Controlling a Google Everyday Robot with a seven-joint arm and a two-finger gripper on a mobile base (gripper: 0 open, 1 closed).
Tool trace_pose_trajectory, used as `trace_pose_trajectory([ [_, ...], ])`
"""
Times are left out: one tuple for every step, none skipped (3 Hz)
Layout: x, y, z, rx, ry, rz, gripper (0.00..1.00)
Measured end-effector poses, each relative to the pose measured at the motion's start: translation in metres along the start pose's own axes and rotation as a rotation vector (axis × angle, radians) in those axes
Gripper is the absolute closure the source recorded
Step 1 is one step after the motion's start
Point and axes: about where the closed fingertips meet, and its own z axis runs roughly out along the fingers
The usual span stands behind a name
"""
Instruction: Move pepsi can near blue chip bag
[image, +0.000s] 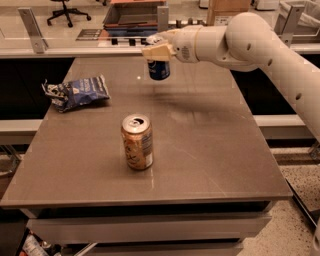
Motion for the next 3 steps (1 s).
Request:
trace_pose_trajectory([
  [-0.010, 0.021, 0.037, -0.048, -0.036, -0.006, 1.00],
  [-0.015, 0.045, 0.063, -0.098, -0.063, 0.004, 1.00],
  [-0.015, 0.068, 0.076, -0.125, -0.086, 0.021, 1.00],
])
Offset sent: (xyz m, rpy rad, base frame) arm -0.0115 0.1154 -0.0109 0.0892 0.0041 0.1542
